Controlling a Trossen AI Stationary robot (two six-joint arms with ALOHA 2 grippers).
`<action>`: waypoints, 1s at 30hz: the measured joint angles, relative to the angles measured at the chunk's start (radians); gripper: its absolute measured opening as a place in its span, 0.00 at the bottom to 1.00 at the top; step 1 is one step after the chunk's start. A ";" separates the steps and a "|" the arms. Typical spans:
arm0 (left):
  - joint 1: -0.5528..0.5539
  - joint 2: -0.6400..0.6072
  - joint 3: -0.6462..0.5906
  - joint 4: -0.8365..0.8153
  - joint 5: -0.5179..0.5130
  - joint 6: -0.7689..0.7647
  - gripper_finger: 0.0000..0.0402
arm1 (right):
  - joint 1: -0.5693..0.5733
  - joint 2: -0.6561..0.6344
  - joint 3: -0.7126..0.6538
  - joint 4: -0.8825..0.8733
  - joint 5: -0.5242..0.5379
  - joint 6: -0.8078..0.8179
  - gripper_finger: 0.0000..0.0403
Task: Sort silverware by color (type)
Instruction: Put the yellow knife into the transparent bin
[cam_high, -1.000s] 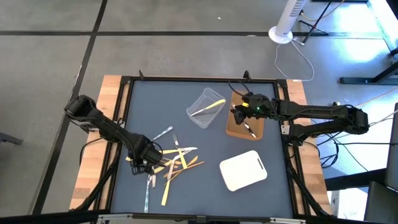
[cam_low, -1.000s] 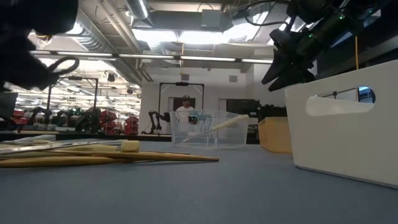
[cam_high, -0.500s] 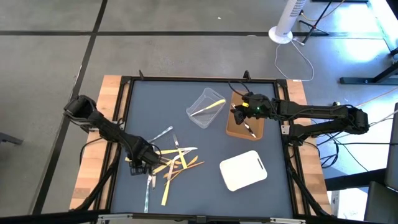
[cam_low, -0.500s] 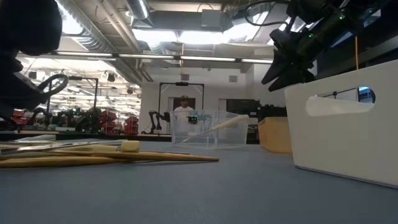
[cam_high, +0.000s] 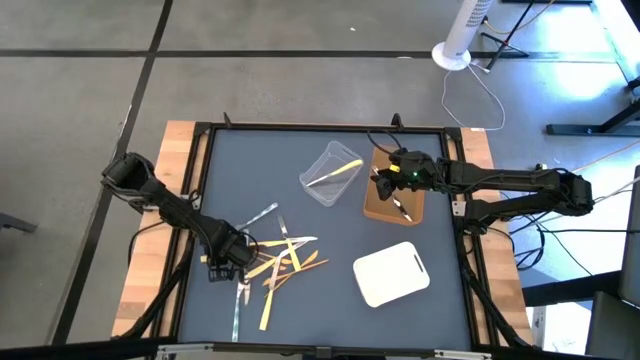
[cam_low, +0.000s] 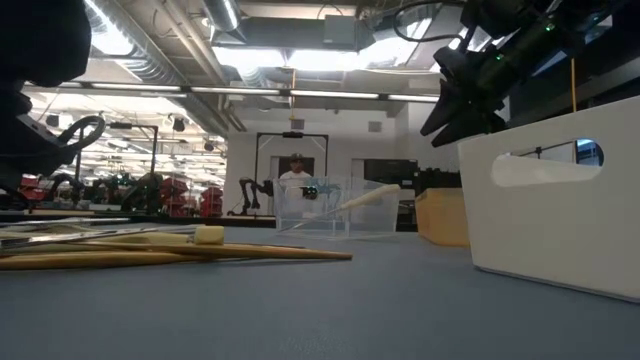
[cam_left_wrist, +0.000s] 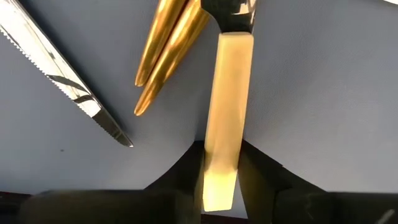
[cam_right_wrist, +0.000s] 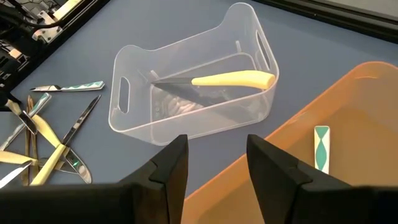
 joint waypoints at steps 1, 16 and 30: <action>0.000 0.000 0.000 0.000 0.000 0.000 0.17 | 0.000 0.000 0.000 0.000 0.000 0.000 0.37; 0.000 0.005 0.111 -0.145 -0.072 0.003 0.17 | 0.000 0.000 0.000 0.001 0.000 0.000 0.37; 0.045 0.003 0.323 -0.177 -0.343 0.003 0.18 | 0.000 0.000 0.000 0.080 -0.094 -0.011 0.37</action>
